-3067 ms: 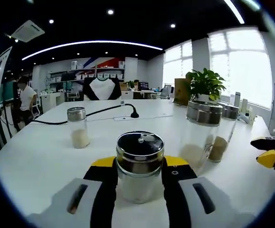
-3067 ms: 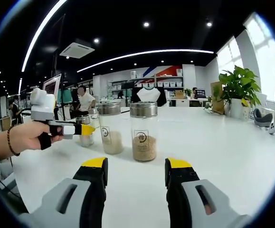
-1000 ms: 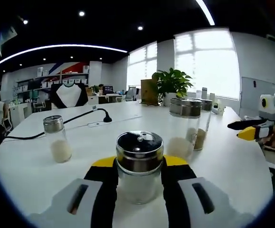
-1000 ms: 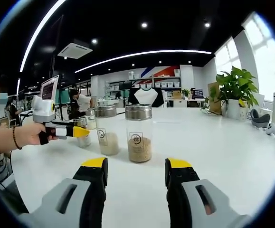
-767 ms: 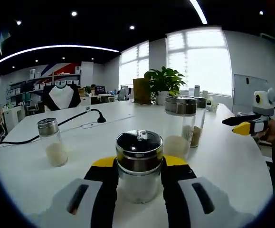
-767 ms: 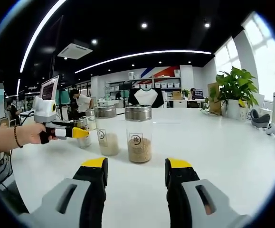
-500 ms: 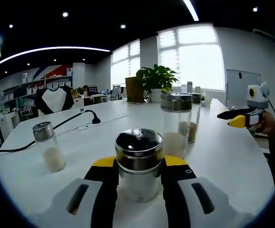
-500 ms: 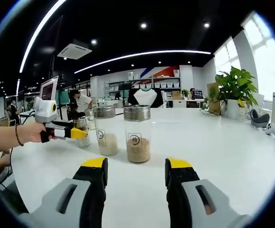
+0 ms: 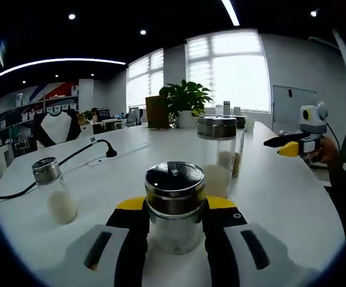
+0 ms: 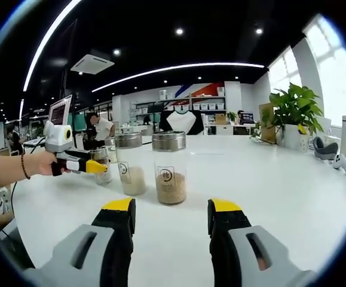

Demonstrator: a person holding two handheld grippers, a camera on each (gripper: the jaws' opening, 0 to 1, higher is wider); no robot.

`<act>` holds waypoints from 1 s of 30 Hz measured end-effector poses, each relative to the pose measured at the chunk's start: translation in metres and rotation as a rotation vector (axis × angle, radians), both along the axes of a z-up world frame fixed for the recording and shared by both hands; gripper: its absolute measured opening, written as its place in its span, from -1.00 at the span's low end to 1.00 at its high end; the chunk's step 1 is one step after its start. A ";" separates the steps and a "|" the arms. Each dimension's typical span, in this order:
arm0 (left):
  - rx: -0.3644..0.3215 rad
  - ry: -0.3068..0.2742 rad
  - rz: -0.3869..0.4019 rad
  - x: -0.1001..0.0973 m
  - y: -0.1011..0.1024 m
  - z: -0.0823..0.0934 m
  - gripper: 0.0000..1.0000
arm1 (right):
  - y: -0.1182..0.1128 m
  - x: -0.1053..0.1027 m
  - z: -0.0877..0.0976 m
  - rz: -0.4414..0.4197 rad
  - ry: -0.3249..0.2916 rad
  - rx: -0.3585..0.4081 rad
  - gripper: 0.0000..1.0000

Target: Rotate the seasoning bottle until the label or dispensing opening points toward the visible target arrow and the bottle remains upright within the marked orientation range

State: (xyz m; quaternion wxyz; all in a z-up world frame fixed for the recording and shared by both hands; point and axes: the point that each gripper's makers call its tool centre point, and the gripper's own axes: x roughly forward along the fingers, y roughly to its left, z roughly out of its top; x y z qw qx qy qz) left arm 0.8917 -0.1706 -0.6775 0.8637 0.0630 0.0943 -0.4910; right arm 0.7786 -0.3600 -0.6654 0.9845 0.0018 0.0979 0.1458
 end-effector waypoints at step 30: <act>-0.006 -0.017 -0.057 -0.001 0.003 0.010 -0.08 | 0.004 0.000 0.001 0.012 0.000 -0.005 -0.03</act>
